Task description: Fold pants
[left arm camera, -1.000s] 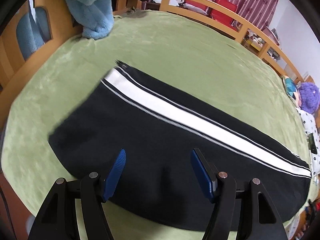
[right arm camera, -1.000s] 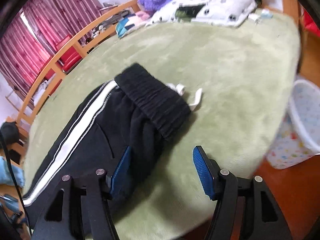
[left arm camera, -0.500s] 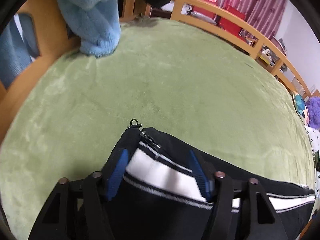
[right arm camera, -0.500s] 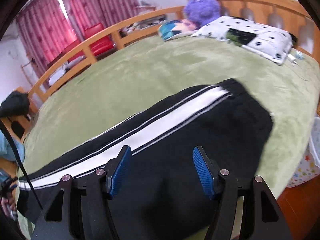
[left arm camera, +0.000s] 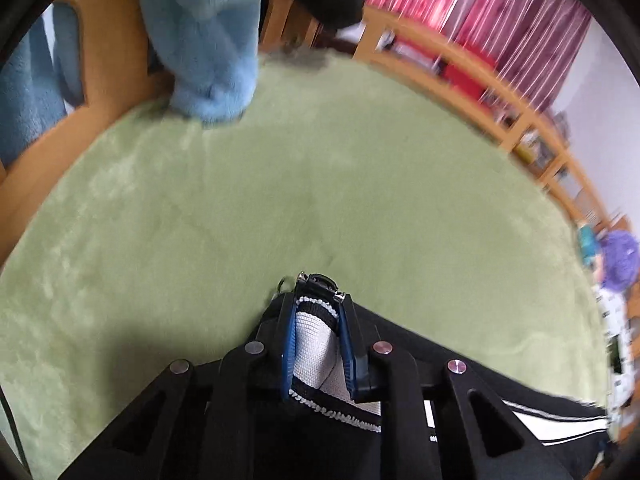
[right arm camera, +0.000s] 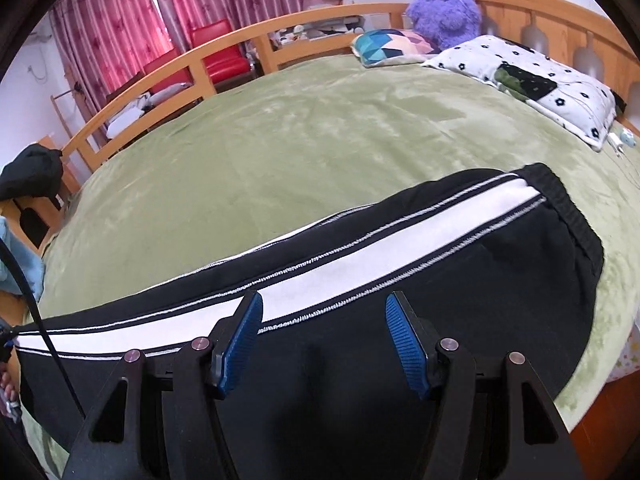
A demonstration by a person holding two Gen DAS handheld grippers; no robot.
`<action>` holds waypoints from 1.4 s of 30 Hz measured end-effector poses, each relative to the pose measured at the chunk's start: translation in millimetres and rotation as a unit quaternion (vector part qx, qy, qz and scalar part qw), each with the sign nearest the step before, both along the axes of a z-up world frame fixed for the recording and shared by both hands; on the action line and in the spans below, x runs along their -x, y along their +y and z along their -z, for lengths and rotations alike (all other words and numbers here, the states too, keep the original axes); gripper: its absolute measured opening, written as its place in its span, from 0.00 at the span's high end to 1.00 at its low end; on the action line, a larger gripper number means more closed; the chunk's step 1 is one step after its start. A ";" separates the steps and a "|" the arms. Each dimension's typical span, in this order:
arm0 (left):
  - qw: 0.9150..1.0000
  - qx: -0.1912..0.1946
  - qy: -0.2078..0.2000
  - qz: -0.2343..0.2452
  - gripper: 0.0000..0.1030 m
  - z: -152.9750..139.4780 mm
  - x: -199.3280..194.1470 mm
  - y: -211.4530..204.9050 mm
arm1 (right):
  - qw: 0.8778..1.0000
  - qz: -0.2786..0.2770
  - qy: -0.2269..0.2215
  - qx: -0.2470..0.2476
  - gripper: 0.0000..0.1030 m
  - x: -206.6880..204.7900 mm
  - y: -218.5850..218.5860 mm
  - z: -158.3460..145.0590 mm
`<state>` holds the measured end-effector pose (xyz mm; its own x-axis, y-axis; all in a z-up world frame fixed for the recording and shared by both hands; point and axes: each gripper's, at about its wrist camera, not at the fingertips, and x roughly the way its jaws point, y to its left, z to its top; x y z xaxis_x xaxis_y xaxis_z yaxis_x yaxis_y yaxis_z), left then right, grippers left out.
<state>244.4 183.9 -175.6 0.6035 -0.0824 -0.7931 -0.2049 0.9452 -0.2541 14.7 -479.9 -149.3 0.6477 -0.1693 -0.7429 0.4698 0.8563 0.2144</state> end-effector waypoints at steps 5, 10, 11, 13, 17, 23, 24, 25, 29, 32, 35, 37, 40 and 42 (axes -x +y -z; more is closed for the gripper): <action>0.999 -0.024 0.040 -0.005 0.61 5.3 -1.3 -1.6 | 1.000 -0.016 -0.004 -0.012 0.39 -30.5 -2.4 11.5; 0.999 -0.037 -0.002 -0.020 0.40 -31.4 41.0 12.3 | 1.000 -0.022 0.017 -0.016 0.39 -77.0 -8.8 41.6; 0.999 -0.037 -0.005 -0.019 0.39 -34.7 50.2 16.0 | 1.000 -0.015 0.022 -0.016 0.38 -82.8 -10.5 48.1; 0.999 -0.032 -0.008 -0.021 0.37 -36.0 69.1 24.1 | 0.999 -0.002 0.031 -0.028 0.36 -93.5 -14.3 61.7; 1.000 -0.008 0.016 -0.023 0.37 -22.3 100.3 34.4 | 0.999 -0.005 0.018 -0.029 0.36 -86.8 -8.0 50.5; 0.999 0.034 0.030 -0.028 0.39 12.7 130.8 37.0 | 0.998 -0.018 0.000 -0.056 0.36 -31.6 13.7 25.2; 0.999 -0.001 0.039 -0.026 0.62 19.6 127.4 32.8 | 0.999 -0.021 0.002 -0.050 0.36 -25.1 18.0 22.0; 0.998 -0.036 0.042 -0.020 0.88 21.9 124.6 29.6 | 0.999 -0.022 0.005 -0.047 0.36 -17.5 23.2 19.1; 0.999 0.031 -0.008 -0.025 0.90 7.4 131.4 52.3 | 0.999 -0.016 0.023 -0.044 0.36 11.0 40.7 16.7; 0.999 0.033 -0.007 -0.015 0.88 3.0 130.1 58.4 | 0.998 0.000 0.025 -0.049 0.36 34.0 49.0 14.3; 0.998 0.017 0.051 -0.016 0.77 23.8 124.0 54.0 | 0.998 0.006 0.025 -0.061 0.36 48.1 55.6 17.6; 0.999 0.020 0.038 -0.014 0.64 20.2 135.8 55.5 | 0.997 0.003 0.031 -0.066 0.36 53.3 63.9 21.4; 0.999 0.032 0.026 -0.032 0.26 12.9 156.3 61.3 | 0.998 -0.014 0.033 -0.055 0.36 59.5 77.8 23.1; 0.998 0.058 0.019 -0.027 0.26 13.5 169.5 63.1 | 0.998 -0.036 0.039 -0.034 0.36 62.5 92.3 27.2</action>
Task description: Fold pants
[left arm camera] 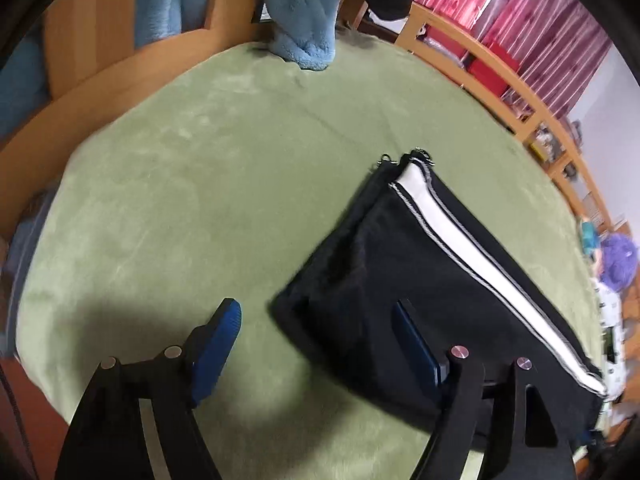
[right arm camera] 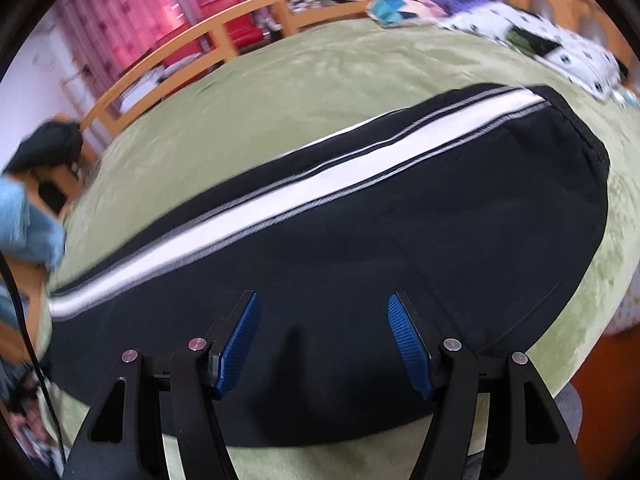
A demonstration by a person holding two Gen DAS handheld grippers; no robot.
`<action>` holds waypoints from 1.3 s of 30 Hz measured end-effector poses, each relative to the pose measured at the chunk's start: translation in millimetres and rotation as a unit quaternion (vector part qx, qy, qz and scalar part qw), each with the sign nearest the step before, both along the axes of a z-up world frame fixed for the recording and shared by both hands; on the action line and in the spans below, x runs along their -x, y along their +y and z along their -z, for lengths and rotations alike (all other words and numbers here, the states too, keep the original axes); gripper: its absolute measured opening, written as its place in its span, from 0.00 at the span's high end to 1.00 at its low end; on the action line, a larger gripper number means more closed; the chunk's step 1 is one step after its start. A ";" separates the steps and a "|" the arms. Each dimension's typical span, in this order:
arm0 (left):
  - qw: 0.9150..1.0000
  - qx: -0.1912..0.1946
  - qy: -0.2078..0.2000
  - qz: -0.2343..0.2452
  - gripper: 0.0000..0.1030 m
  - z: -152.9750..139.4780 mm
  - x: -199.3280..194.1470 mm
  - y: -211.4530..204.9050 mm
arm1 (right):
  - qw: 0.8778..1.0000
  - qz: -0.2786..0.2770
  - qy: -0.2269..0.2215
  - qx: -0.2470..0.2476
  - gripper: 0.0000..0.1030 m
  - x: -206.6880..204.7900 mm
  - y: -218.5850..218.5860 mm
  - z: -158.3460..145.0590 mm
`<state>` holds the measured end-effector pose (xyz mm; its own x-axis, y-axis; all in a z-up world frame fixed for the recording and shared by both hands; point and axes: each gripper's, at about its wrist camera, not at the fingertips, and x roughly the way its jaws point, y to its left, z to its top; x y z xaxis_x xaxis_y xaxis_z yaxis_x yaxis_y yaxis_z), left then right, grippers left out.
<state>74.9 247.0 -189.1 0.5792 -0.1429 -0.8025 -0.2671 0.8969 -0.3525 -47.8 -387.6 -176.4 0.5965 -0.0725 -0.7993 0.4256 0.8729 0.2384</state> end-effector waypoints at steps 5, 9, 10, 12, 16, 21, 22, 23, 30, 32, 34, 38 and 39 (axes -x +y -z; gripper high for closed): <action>0.998 0.047 0.035 0.026 0.26 25.7 -1.5 -13.1 | 0.998 -0.022 0.042 0.048 0.35 1.6 22.9 35.3; 0.998 0.063 0.022 0.005 0.27 34.3 -6.8 -13.4 | 0.993 -0.039 0.055 0.099 0.36 3.2 38.9 29.6; 0.998 0.064 0.017 0.003 0.28 34.0 -8.9 -13.0 | 0.993 -0.045 0.051 0.092 0.36 7.1 38.9 24.8; 0.998 0.065 0.015 -0.009 0.28 36.9 -17.3 -10.8 | 0.995 -0.055 0.041 0.072 0.36 17.1 37.2 16.0; 0.996 0.077 0.007 -0.046 0.41 42.9 -28.7 0.8 | 0.996 -0.037 0.036 0.071 0.36 38.6 31.4 8.1; 0.989 0.136 -0.002 -0.053 0.79 42.8 -33.0 18.9 | 0.998 0.010 0.039 0.052 0.36 56.4 18.4 9.2; 0.990 0.133 -0.007 -0.047 0.80 35.5 -32.1 17.5 | 0.998 0.017 0.037 0.044 0.36 58.8 15.6 8.6; 0.992 0.119 -0.014 -0.040 0.81 27.3 -31.2 13.5 | 0.998 0.023 0.035 0.039 0.36 60.4 13.4 7.4; 0.987 -0.056 -0.136 0.057 0.82 -91.5 -8.8 -78.4 | 0.999 0.005 0.014 0.048 0.36 57.5 10.6 -5.4; 0.979 -0.085 -0.163 0.083 0.82 -119.6 -1.3 -107.5 | 0.999 -0.006 0.006 0.052 0.36 57.3 8.1 -9.6; 0.967 -0.107 -0.195 0.125 0.83 -150.9 7.2 -150.9 | 0.999 -0.010 -0.008 0.051 0.36 58.4 2.5 -13.7; 0.946 -0.125 -0.222 0.200 0.83 -189.6 19.0 -243.4 | 0.998 -0.003 -0.041 0.045 0.35 67.7 -17.8 -15.8; 0.940 -0.122 -0.225 0.223 0.83 -195.6 23.1 -269.5 | 0.998 0.002 -0.041 0.041 0.36 69.1 -23.1 -14.0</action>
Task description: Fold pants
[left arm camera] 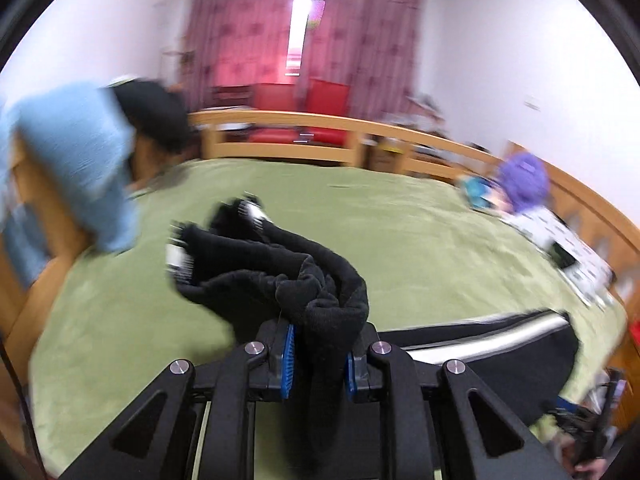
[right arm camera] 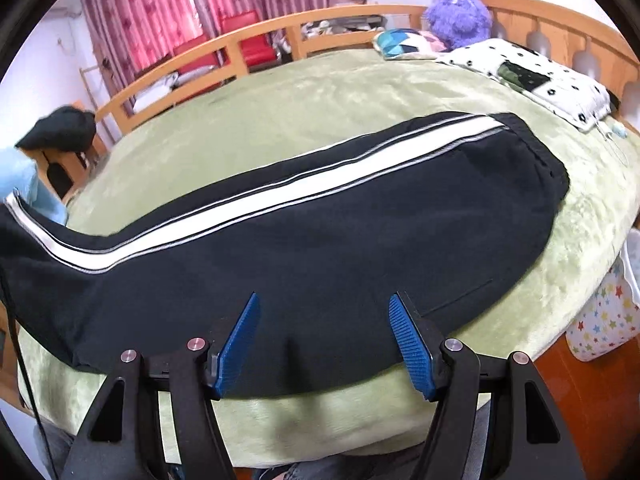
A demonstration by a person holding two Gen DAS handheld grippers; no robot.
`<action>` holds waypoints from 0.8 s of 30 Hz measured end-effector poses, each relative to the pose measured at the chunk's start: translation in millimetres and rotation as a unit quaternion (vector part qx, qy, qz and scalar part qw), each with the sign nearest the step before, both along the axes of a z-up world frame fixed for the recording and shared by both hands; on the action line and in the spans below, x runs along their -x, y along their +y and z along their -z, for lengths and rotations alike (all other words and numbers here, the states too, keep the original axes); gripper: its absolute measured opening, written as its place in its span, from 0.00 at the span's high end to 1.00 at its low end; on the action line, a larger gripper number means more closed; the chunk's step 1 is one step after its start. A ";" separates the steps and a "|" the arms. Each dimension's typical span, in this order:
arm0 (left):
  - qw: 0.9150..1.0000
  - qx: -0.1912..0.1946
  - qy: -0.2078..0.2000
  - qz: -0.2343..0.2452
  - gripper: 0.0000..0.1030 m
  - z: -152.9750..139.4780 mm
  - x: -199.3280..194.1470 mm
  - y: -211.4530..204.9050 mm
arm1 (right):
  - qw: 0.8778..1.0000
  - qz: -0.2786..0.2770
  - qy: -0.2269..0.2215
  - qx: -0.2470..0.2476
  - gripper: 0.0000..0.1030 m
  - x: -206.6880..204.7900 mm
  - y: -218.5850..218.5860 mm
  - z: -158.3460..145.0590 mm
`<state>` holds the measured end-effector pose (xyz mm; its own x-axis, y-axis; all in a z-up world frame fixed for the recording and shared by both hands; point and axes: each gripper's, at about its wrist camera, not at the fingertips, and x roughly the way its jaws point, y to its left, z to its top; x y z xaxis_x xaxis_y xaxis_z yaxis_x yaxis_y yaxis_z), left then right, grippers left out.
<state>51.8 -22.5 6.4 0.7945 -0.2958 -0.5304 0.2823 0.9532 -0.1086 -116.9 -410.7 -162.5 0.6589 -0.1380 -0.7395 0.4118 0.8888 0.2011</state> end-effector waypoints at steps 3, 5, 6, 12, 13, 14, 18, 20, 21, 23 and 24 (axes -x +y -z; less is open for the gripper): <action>0.997 -0.007 0.008 0.074 0.83 0.0 12.8 -86.8 | 0.999 0.011 -0.005 -0.032 0.36 10.9 -20.7 8.9; 0.993 -0.005 0.028 0.116 0.82 7.4 16.8 -124.4 | 0.998 0.022 -0.010 -0.050 0.35 19.4 -33.3 14.2; 0.988 0.003 0.048 0.145 0.79 17.2 18.2 -146.1 | 0.998 0.027 -0.011 -0.061 0.35 24.7 -40.4 17.3; 0.968 0.094 0.134 0.189 0.44 58.3 16.6 -149.1 | 0.996 0.034 -0.023 -0.079 0.35 46.7 -60.1 23.8; 0.970 0.098 0.131 0.180 0.43 63.8 21.9 -135.9 | 0.996 0.031 -0.025 -0.084 0.35 47.1 -61.3 25.1; 0.972 0.095 0.131 0.170 0.42 68.0 20.5 -128.5 | 0.996 0.029 -0.026 -0.086 0.35 46.8 -61.8 26.1; 0.976 0.094 0.154 0.121 0.40 92.2 19.8 -87.9 | 0.993 0.007 -0.036 -0.113 0.35 29.4 -57.4 30.7; 0.977 0.093 0.168 0.094 0.40 105.4 17.2 -71.8 | 0.990 -0.015 -0.046 -0.134 0.35 13.8 -48.9 31.6; 0.976 0.097 0.177 0.077 0.40 115.5 17.1 -56.0 | 0.988 -0.031 -0.051 -0.144 0.35 4.1 -42.1 31.3; 0.974 0.104 0.192 0.055 0.40 128.1 17.3 -39.7 | 0.984 -0.059 -0.060 -0.154 0.35 -13.7 -26.9 30.2; 0.973 0.107 0.201 0.044 0.40 135.6 19.1 -30.0 | 0.983 -0.073 -0.062 -0.156 0.35 -25.3 -16.7 30.1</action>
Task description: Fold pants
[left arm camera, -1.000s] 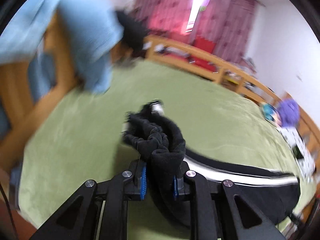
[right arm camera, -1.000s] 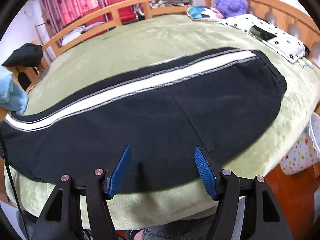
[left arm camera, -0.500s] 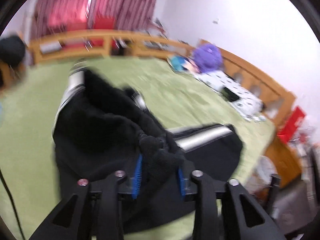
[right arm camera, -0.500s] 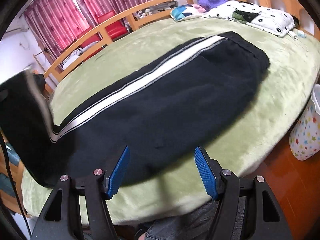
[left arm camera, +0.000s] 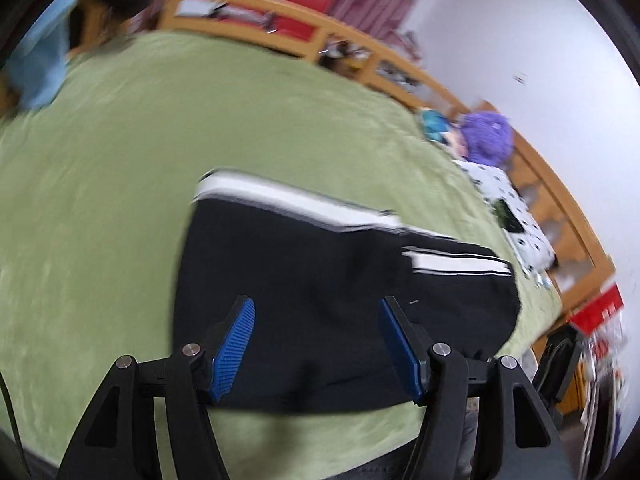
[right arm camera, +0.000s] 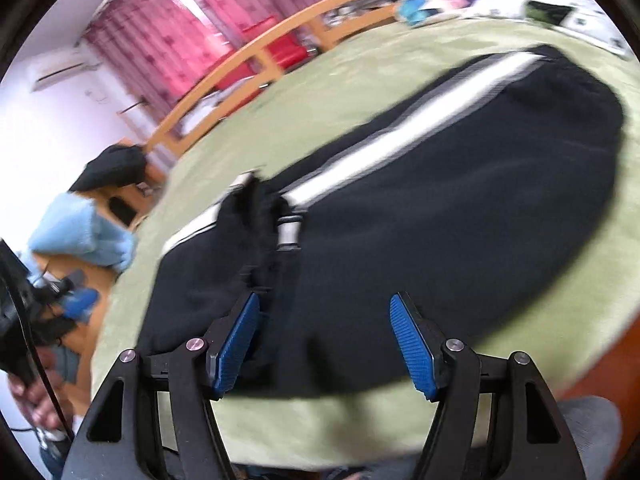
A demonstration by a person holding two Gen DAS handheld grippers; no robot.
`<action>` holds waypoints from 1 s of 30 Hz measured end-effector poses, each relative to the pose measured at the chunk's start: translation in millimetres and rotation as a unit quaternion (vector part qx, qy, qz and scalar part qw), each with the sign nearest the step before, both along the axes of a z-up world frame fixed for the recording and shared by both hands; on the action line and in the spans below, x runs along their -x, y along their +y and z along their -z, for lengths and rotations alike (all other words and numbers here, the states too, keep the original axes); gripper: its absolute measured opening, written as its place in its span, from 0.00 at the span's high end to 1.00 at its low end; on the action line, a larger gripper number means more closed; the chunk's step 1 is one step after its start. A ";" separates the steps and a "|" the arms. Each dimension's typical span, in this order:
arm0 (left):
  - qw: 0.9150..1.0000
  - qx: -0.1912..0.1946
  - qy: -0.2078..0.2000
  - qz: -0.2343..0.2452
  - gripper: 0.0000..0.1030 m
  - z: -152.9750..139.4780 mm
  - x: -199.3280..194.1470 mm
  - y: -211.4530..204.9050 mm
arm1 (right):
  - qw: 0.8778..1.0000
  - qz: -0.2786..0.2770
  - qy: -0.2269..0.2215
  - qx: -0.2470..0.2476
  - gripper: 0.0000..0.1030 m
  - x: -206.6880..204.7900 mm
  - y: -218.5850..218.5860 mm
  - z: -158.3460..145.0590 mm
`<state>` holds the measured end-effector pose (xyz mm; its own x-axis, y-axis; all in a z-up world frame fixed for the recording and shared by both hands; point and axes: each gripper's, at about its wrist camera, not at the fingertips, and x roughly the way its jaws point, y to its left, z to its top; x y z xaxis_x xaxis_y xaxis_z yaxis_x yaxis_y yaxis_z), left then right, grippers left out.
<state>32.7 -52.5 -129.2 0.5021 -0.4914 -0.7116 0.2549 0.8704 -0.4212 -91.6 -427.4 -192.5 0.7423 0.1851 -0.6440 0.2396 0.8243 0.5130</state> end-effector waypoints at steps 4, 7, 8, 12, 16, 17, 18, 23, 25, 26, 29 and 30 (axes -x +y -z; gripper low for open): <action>0.999 -0.006 0.025 -0.025 0.40 24.0 7.6 31.1 | 0.999 -0.034 -0.021 0.017 0.35 -29.2 38.2 -2.2; 0.998 0.002 0.042 -0.040 0.40 38.7 11.8 48.5 | 0.997 -0.065 -0.001 0.031 0.55 -54.5 55.7 5.6; 0.998 0.006 0.045 -0.043 0.40 41.5 12.9 52.4 | 0.997 -0.072 0.009 0.035 0.77 -58.5 58.4 9.0; 0.997 0.018 0.053 -0.052 0.40 51.0 14.5 68.7 | 0.991 -0.087 0.013 0.101 0.87 -73.1 76.4 7.9; 0.997 0.030 0.057 -0.053 0.40 56.1 15.7 75.3 | 0.993 -0.085 -0.038 0.072 0.88 -55.5 70.8 -26.5; 0.996 0.033 0.057 -0.052 0.40 57.2 15.5 76.1 | 0.994 -0.082 -0.048 0.047 0.88 -47.4 66.9 -36.7; 0.997 0.035 0.056 -0.050 0.40 58.3 15.6 76.7 | 0.995 -0.079 -0.053 0.032 0.88 -40.8 64.6 -42.3; 0.998 0.038 0.046 -0.035 0.39 60.0 11.9 76.8 | 0.996 -0.078 -0.014 0.048 0.87 -16.6 75.4 -28.4; 0.998 0.036 0.048 -0.028 0.39 62.1 9.0 75.2 | 0.994 -0.086 0.034 0.060 0.82 -19.2 80.5 -1.6; 0.998 0.035 0.049 -0.025 0.39 62.3 7.6 74.1 | 0.993 -0.088 0.052 0.057 0.79 -20.9 80.8 6.7; 0.998 0.029 0.046 -0.017 0.39 60.1 4.5 72.2 | 0.993 -0.101 0.049 0.030 0.63 -19.3 76.9 11.9; 0.999 0.030 0.043 -0.014 0.38 59.3 3.7 72.5 | 0.993 -0.103 0.044 0.025 0.49 -19.4 74.2 5.6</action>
<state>29.0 20.1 -188.5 0.4537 -0.5214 -0.7227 0.1918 0.8491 -0.4922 -72.1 -353.2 -198.1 0.6328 0.2940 -0.7163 0.1048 0.8841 0.4555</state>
